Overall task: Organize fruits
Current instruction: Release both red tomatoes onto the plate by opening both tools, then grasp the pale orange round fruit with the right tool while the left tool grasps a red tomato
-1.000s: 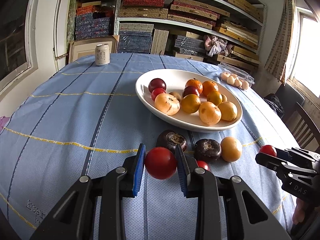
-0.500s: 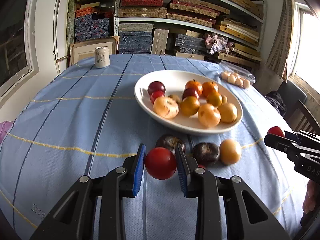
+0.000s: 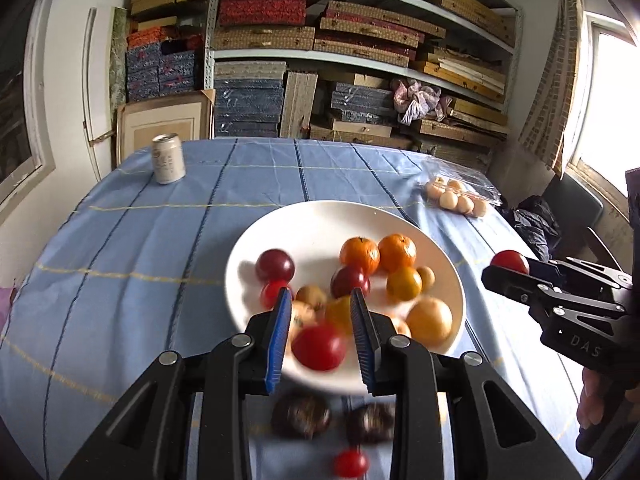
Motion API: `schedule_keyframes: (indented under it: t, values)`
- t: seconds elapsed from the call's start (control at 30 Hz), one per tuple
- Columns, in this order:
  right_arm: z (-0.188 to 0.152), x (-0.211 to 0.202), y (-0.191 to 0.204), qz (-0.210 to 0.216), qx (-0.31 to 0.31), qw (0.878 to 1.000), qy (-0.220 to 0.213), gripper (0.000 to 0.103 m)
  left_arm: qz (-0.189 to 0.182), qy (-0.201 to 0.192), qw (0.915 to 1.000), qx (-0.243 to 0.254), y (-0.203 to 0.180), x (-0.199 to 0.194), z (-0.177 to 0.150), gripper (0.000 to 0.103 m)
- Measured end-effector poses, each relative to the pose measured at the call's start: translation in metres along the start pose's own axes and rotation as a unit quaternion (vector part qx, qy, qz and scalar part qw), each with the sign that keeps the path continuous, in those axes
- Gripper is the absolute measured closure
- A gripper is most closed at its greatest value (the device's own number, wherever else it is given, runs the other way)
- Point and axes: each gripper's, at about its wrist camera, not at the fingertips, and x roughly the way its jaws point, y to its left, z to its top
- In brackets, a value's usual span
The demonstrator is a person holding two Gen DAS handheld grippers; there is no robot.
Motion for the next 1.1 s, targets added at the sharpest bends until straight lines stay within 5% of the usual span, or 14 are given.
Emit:
schedule_keyframes:
  t: [0.27, 0.37, 0.43, 0.53, 0.7, 0.93, 1.1]
  values:
    - [0.024, 0.077, -0.010, 0.008, 0.007, 0.999, 0.044, 0.073, 0.014, 0.048, 0.9983, -0.029, 0.011, 0.077, 0.030, 0.073]
    - [0.020, 0.074, -0.008, 0.003, 0.005, 1.000, 0.026, 0.045, 0.017, 0.043, 0.9984, -0.034, 0.016, 0.075, 0.029, 0.070]
    - [0.017, 0.067, -0.007, 0.004, 0.004, 1.000, 0.019, 0.043, 0.023, 0.037, 0.9985, -0.034, 0.018, 0.067, 0.026, 0.058]
    - [0.009, 0.051, -0.010, 0.003, 0.014, 1.000, 0.018, 0.043, 0.013, 0.037, 0.9986, -0.037, 0.019, 0.052, 0.020, 0.058]
    - [-0.022, 0.017, -0.003, -0.001, -0.005, 1.000, 0.031, 0.043, 0.009, 0.041, 0.9990, -0.014, 0.013, 0.014, -0.008, 0.033]
    - [-0.083, 0.006, 0.031, 0.010, -0.078, 0.995, 0.059, 0.047, 0.014, 0.074, 0.9948, 0.069, -0.007, -0.021, -0.084, 0.032]
    - [-0.098, 0.018, 0.049, 0.022, -0.094, 0.993, 0.067, 0.048, 0.023, 0.081, 0.9898, 0.115, -0.023, -0.023, -0.119, 0.033]
